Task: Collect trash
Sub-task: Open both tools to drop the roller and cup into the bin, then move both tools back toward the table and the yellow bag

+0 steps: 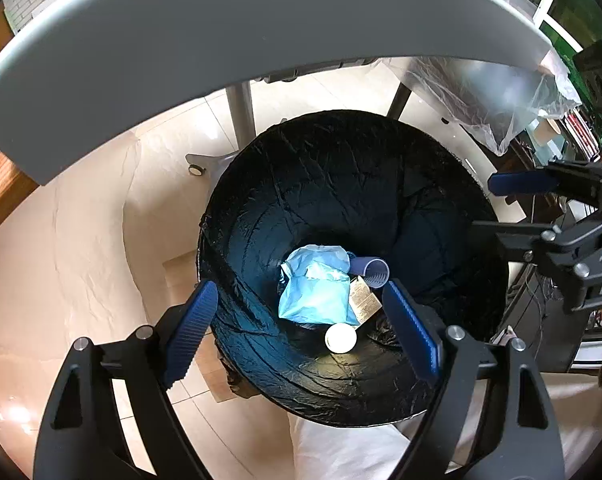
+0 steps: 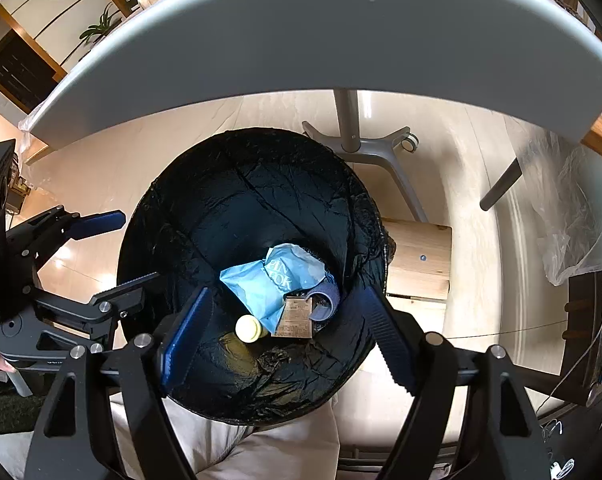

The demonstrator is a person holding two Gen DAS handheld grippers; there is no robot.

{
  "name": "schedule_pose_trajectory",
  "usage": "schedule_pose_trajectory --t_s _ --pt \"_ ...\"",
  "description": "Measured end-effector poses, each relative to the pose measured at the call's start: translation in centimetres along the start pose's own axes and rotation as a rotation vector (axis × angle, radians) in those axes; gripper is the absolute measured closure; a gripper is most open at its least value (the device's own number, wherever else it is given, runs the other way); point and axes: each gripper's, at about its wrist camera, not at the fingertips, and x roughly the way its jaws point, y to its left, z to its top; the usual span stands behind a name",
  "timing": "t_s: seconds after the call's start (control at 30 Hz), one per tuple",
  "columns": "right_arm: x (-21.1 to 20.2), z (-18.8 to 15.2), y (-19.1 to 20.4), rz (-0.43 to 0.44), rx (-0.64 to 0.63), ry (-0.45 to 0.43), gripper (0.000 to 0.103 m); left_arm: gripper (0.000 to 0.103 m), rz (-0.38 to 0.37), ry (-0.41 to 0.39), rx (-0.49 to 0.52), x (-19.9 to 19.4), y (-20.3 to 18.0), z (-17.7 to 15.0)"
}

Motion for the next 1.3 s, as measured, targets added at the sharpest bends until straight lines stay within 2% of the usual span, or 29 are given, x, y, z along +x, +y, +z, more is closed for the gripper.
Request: schedule_pose_trajectory --t_s 0.27,0.4,0.5,0.57,0.67,0.7,0.73,0.77,0.8,0.87,0.93,1.03,1.13,1.3 --pt "-0.5 0.5 0.2 -0.020 0.008 -0.022 0.027 0.016 0.009 -0.007 -0.027 -0.7 0.4 -0.2" --pt "-2.6 0.4 0.0 -0.007 0.026 -0.069 0.026 0.016 0.007 -0.021 -0.056 -2.1 0.9 -0.5" --pt "-5.9 0.3 0.1 -0.001 0.020 -0.147 0.024 0.016 -0.013 -0.064 -0.071 -4.9 1.1 -0.6" --pt "-8.7 0.4 0.4 -0.008 0.000 -0.220 0.019 0.016 -0.031 -0.106 -0.070 -7.2 1.2 -0.6" --pt "-14.0 1.0 0.9 -0.023 -0.030 -0.385 0.004 0.016 -0.066 -0.214 -0.056 -11.8 1.2 0.1" --pt "-16.0 1.4 1.0 -0.033 -0.038 -0.465 0.004 0.009 -0.064 -0.269 -0.047 -13.7 1.2 0.6" --pt "-17.8 1.9 1.2 -0.053 -0.042 -0.542 0.004 0.004 -0.047 -0.335 -0.038 -15.7 1.3 1.2" --pt "-19.2 2.5 1.3 -0.080 -0.039 -0.606 0.004 0.002 -0.032 -0.382 -0.034 -16.8 1.4 1.6" --pt "-20.0 3.0 1.5 -0.098 -0.032 -0.642 0.004 0.002 0.004 -0.454 -0.031 -18.4 1.7 2.4" --pt "-21.4 4.7 1.5 -0.129 -0.001 -0.695 0.004 0.002 0.045 -0.523 -0.051 -20.1 2.6 3.7" --pt "-21.6 6.7 1.3 -0.159 0.020 -0.663 0.004 0.002 0.026 -0.536 -0.108 -20.6 4.4 5.4" --pt "-20.9 9.4 1.0 -0.152 0.035 -0.611 0.004 0.002 0.014 -0.488 -0.159 -19.9 6.6 7.7" --pt "-19.4 11.6 1.1 -0.181 0.026 -0.573 0.004 0.002 0.038 -0.479 -0.174 -18.7 7.7 9.2" --pt "-15.8 14.6 0.0 -0.207 0.024 -0.494 0.004 0.002 0.024 -0.375 -0.152 -15.3 8.4 11.4"
